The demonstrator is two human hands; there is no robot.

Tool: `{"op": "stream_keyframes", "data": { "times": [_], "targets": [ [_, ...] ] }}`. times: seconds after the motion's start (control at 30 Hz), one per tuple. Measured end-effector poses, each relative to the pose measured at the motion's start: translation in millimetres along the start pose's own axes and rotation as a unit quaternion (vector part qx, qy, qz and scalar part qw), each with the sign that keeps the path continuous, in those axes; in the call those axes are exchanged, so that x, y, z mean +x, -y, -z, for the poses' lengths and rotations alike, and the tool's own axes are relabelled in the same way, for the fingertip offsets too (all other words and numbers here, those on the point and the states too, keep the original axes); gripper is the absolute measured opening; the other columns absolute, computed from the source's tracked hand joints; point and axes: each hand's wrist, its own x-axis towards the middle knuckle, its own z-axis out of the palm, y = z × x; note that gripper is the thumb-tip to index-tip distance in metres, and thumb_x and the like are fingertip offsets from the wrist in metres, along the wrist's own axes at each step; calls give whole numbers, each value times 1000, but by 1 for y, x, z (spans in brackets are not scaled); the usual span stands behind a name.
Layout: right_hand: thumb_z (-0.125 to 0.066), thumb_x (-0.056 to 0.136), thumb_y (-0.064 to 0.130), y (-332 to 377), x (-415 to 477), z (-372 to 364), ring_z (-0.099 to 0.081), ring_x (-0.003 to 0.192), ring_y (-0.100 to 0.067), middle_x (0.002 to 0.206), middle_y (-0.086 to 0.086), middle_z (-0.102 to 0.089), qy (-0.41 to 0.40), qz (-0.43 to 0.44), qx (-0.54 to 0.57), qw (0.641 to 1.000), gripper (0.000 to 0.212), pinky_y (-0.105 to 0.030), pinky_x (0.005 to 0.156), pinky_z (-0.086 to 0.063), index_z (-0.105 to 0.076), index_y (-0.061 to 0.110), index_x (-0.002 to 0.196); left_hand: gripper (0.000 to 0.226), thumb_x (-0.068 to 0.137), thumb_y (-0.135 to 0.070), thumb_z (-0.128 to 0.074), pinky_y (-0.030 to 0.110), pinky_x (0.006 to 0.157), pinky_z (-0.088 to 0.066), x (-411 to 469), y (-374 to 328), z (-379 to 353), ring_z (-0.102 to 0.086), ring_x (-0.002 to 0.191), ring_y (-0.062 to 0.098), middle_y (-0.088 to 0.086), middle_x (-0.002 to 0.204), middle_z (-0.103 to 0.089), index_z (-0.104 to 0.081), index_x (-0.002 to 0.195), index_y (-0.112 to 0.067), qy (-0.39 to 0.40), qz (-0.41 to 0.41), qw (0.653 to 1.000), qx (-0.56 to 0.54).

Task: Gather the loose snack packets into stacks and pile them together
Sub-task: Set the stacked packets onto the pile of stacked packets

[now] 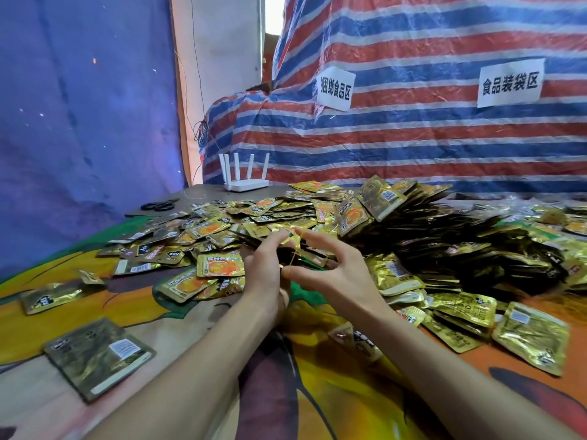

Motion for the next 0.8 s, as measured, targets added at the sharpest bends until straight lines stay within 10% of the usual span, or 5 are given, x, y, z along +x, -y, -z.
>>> {"op": "stream_keyframes", "data": {
  "times": [0.13, 0.4, 0.67, 0.8],
  "targets": [
    [-90, 71, 25, 4, 1, 0, -59, 121, -6, 130, 8, -63, -14, -2, -19, 1000, 66, -38, 106, -50, -65, 38, 132, 16, 84, -10, -69, 42, 62, -56, -3, -1, 1, -67, 60, 31, 15, 71, -64, -67, 68, -7, 20, -6, 1000, -4],
    [-94, 64, 26, 7, -3, -4, -52, 110, 14, 127, 8, -58, -2, 21, -44, 999, 67, 4, 81, -35, -66, 45, 122, 29, 82, -16, -59, 44, 67, -62, -2, -9, 7, -73, 67, 34, 16, 76, -72, -76, 61, -5, 140, 96, 981, -96],
    [-86, 54, 36, 10, -6, 0, -58, 117, -5, 126, 5, -62, 7, 21, -23, 999, 70, -25, 97, -48, -65, 39, 121, 24, 69, -19, -61, 42, 59, -61, -7, -10, 5, -74, 71, 35, 18, 82, -74, -78, 69, -2, 212, 113, 966, -99],
    [-91, 63, 30, 9, -6, 3, -51, 113, 5, 126, 7, -53, 14, 44, -85, 995, 70, -4, 88, -38, -57, 31, 125, 26, 70, -19, -58, 38, 55, -60, -8, -11, 5, -74, 66, 31, 16, 78, -75, -77, 62, -4, 206, 128, 965, -97]
  ]
}}
